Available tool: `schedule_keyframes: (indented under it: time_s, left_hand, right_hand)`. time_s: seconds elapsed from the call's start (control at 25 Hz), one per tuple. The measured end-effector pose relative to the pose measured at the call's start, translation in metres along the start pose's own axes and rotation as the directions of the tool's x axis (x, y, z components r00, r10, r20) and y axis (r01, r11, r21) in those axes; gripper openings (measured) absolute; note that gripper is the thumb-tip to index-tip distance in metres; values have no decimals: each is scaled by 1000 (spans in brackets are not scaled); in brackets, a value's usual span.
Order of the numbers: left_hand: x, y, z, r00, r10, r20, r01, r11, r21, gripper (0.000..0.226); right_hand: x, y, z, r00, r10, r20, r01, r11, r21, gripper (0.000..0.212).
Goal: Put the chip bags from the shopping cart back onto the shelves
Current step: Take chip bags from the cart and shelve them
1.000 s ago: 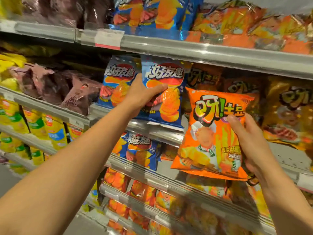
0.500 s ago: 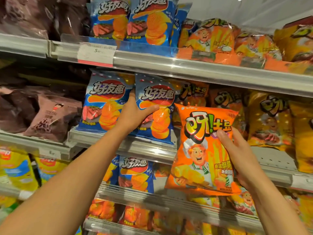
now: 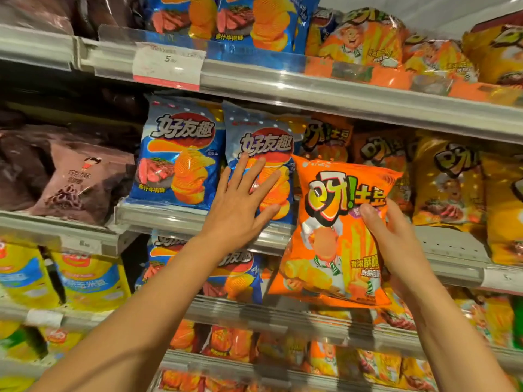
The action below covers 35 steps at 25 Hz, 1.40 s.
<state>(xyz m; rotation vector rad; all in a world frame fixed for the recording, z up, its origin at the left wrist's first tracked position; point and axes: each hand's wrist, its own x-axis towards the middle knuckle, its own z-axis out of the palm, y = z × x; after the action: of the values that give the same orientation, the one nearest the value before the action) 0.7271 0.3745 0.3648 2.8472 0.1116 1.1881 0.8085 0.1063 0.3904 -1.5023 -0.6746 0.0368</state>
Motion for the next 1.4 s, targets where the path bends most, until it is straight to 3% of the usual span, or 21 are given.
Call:
schedule_keyframes:
  time_s: [0.16,0.28,0.36,0.44,0.52,0.6,0.68,0.76,0.84,1.0,1.12,1.2,1.28,1.32,1.36,1.4]
  left_hand:
    - [-2,4,-4,1000,-15,-20,15,1000,7,63]
    - [-40,24,8,972,-1,-234,-27,992,-120,57]
    - [-95,44,30,946,-27,-324,-48,973,-224,43]
    - [-153,60,54,967,-102,-232,10,930,-368,32]
    - [-194,65,76,988,-147,-41,112,883,-456,34]
    - [-211,60,93,984,-123,126,164,901,-401,42]
    - [-211,54,101,973,-94,210,158,937,-311,48]
    - [-207,51,106,968,-54,244,117,961,-252,48]
    - [-205,53,108,969,-38,242,94,970,-224,43]
    - [-204,54,104,964,-100,246,165,951,-260,37]
    - [-203,52,100,958,-111,265,177,954,-240,38]
    - [-202,54,98,952,-123,281,188,957,-219,36]
    - [-202,56,99,946,-145,291,209,957,-200,36]
    - [-201,57,98,939,-158,307,226,953,-199,38]
    - [-201,58,99,937,-164,307,232,952,-198,39]
    - [-201,59,99,938,-163,305,228,955,-189,41]
  right_hand:
    - [-13,9,-2,998,57,21,-58,997,41,47]
    - [-33,24,-7,991,128,37,-130,989,66,47]
    - [-55,41,-7,977,190,95,-194,980,37,36]
    - [-80,63,-4,949,279,148,-283,959,6,33]
    - [-102,91,-1,893,427,143,-425,904,-47,50]
    - [-116,113,0,814,566,128,-556,824,-109,70]
    - [-116,124,4,757,644,108,-633,765,-121,76]
    - [-101,127,9,749,660,54,-656,751,-76,80]
    - [-76,128,12,784,621,-5,-621,784,-6,73]
    - [-18,132,21,856,507,-99,-493,859,135,22]
    - [12,141,32,884,428,-186,-402,901,164,33]
    - [19,152,39,852,456,-255,-422,889,179,36]
    - [13,153,52,747,575,-336,-513,818,260,31]
    - [6,163,52,758,548,-354,-592,806,-20,30]
    - [5,169,53,735,609,-298,-635,772,13,30]
    - [4,180,52,710,669,-220,-644,744,181,32]
